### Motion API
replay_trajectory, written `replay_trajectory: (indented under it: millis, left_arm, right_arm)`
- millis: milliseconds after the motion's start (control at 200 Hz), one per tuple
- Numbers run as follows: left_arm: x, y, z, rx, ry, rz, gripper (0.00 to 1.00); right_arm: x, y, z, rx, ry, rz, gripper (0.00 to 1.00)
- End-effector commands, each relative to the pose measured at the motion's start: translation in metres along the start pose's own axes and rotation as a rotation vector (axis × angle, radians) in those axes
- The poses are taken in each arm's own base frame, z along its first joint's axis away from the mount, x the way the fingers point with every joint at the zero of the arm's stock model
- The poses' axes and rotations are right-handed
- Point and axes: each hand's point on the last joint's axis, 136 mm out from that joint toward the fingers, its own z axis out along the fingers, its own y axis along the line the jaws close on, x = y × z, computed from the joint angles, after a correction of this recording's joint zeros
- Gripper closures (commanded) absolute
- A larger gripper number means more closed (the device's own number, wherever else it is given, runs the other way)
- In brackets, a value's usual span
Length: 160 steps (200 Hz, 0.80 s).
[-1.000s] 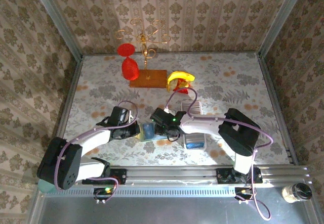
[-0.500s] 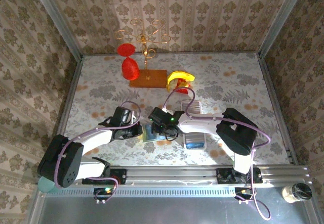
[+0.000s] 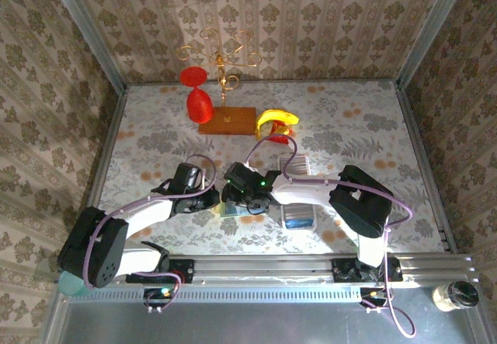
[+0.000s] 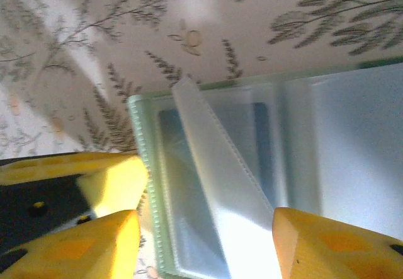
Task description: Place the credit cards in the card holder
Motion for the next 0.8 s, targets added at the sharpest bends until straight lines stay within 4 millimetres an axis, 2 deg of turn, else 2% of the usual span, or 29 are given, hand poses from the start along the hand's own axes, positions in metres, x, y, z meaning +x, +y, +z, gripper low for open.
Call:
replay_trajectory:
  millis: [0,255,335,485,655,795]
  left_arm:
    - [0.002,-0.004,0.003,0.023,0.01,-0.014,1.0]
    - [0.003,-0.002,0.002,0.027,0.007,-0.045,1.0]
    - [0.006,-0.003,0.001,0.043,0.018,-0.054,0.86]
    - [0.006,-0.002,-0.005,0.049,-0.005,-0.068,0.69]
    - [0.002,0.002,-0.015,0.01,-0.039,-0.052,0.58]
    - [0.004,0.016,-0.026,-0.066,-0.071,-0.051,0.57]
  right_arm:
    - [0.008,0.011,0.006,-0.072,0.018,0.041,0.43]
    - [0.011,0.01,0.011,-0.101,0.02,0.086,0.45]
    - [0.01,0.008,0.011,-0.101,0.014,0.092,0.45]
    - [0.01,0.003,0.012,-0.094,0.006,0.105,0.46]
    - [0.011,0.0,0.014,-0.09,0.005,0.113,0.46]
    - [0.009,0.004,0.013,-0.103,0.0,0.111,0.47]
